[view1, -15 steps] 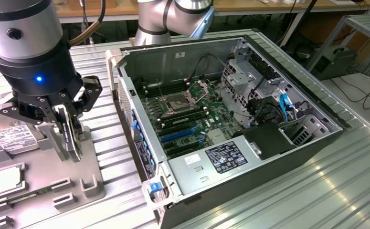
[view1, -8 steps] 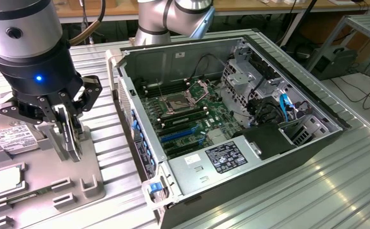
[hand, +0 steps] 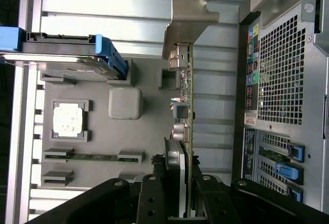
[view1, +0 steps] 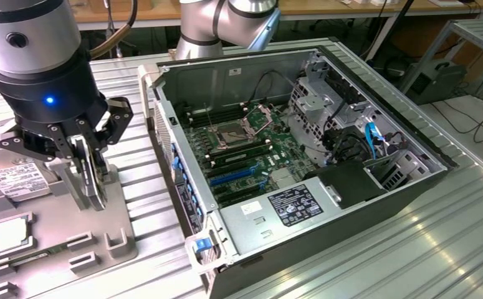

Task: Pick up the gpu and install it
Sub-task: 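Pick up the gpu and move the gpu toward the slot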

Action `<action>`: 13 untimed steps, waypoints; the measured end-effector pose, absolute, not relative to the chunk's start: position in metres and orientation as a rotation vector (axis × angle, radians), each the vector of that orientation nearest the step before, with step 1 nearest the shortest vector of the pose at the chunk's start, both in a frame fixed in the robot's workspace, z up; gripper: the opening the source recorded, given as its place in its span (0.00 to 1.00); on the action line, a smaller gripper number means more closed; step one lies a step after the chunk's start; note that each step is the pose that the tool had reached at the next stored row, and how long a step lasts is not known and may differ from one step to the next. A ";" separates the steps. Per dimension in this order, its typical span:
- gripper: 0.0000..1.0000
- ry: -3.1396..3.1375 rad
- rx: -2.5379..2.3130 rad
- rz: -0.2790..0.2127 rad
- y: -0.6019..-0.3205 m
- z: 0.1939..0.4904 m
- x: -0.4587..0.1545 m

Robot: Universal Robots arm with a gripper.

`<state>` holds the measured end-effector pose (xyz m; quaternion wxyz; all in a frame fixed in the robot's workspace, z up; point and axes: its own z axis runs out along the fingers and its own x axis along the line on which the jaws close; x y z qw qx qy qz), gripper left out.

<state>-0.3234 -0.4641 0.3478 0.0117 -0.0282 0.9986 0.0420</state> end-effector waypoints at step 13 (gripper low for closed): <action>0.28 3.114 -0.088 0.131 -0.464 0.354 -0.323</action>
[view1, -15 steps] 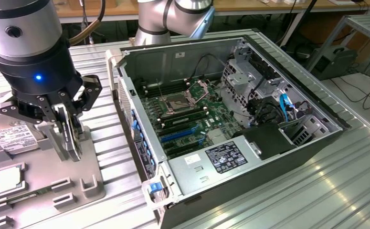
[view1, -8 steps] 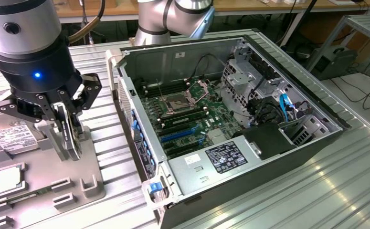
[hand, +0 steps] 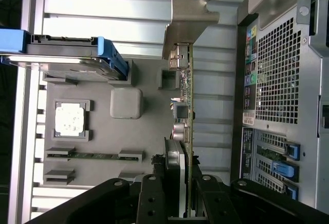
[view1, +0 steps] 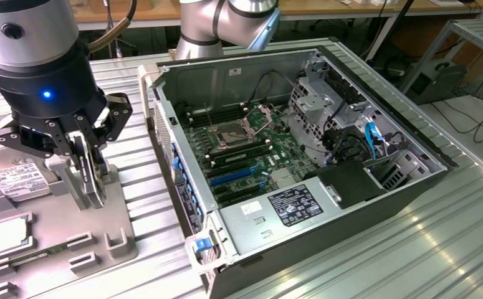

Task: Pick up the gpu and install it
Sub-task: 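Pick up the gpu and move the gpu toward the slot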

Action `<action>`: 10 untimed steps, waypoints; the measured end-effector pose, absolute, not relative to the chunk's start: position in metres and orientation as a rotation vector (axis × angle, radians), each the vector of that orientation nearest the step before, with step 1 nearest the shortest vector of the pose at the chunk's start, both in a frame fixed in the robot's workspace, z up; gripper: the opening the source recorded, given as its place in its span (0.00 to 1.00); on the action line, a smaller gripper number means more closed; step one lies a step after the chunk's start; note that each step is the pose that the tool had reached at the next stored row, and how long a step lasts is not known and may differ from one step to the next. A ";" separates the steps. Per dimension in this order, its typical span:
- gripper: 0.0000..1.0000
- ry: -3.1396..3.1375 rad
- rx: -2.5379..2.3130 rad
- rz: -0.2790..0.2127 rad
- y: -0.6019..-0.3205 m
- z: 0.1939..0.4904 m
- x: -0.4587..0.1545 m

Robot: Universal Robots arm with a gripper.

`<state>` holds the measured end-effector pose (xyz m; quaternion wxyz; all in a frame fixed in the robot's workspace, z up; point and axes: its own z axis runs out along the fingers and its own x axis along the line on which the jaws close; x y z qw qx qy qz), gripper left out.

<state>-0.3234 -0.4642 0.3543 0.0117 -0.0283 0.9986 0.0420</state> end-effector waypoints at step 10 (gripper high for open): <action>0.28 3.114 -0.088 0.131 -0.464 0.360 -0.323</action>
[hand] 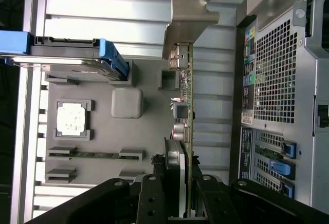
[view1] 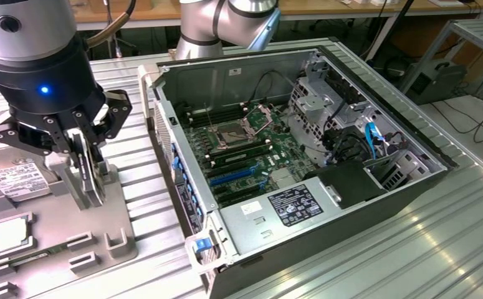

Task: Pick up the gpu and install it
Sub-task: 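Pick up the gpu and move the gpu toward the slot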

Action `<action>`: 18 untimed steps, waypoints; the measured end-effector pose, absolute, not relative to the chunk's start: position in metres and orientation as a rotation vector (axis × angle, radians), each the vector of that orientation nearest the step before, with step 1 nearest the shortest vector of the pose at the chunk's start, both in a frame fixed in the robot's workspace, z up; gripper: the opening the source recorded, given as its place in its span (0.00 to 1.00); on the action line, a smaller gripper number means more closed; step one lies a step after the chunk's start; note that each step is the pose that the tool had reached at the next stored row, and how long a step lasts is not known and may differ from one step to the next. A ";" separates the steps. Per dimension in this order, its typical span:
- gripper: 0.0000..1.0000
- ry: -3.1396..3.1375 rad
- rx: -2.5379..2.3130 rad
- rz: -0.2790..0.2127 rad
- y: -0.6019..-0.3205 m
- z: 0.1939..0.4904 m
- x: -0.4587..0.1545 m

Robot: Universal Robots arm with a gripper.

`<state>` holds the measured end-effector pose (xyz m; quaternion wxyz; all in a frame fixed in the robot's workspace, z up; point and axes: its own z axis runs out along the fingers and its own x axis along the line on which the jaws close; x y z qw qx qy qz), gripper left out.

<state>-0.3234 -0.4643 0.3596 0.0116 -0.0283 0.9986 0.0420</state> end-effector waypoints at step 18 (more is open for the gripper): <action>0.28 3.114 -0.088 0.131 -0.465 0.410 -0.323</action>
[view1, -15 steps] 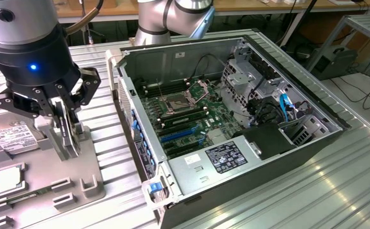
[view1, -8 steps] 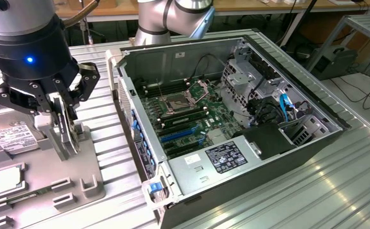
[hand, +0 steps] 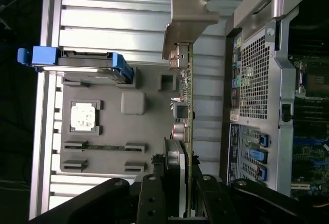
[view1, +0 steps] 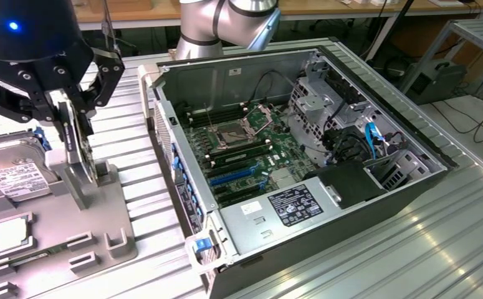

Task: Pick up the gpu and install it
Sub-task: 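Pick up the gpu and move the gpu toward the slot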

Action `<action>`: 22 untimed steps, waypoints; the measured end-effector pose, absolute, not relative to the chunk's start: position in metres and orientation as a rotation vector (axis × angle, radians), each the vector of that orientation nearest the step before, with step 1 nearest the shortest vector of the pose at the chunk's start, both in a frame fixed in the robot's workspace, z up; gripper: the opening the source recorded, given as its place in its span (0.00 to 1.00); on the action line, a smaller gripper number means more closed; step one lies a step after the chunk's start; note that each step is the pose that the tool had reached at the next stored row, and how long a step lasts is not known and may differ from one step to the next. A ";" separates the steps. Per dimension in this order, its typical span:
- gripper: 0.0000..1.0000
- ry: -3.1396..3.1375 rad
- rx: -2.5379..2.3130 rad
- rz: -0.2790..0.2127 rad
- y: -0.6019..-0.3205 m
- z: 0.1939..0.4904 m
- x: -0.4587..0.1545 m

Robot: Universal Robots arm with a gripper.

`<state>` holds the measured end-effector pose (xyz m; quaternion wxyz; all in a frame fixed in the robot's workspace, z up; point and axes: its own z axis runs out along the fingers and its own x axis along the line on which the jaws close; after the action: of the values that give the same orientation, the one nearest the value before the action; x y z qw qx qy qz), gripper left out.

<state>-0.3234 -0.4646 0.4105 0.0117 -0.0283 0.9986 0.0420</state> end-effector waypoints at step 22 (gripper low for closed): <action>0.28 3.114 -0.088 0.131 -0.465 0.437 -0.323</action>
<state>-0.3234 -0.4647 0.4375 0.0117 -0.0283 0.9986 0.0420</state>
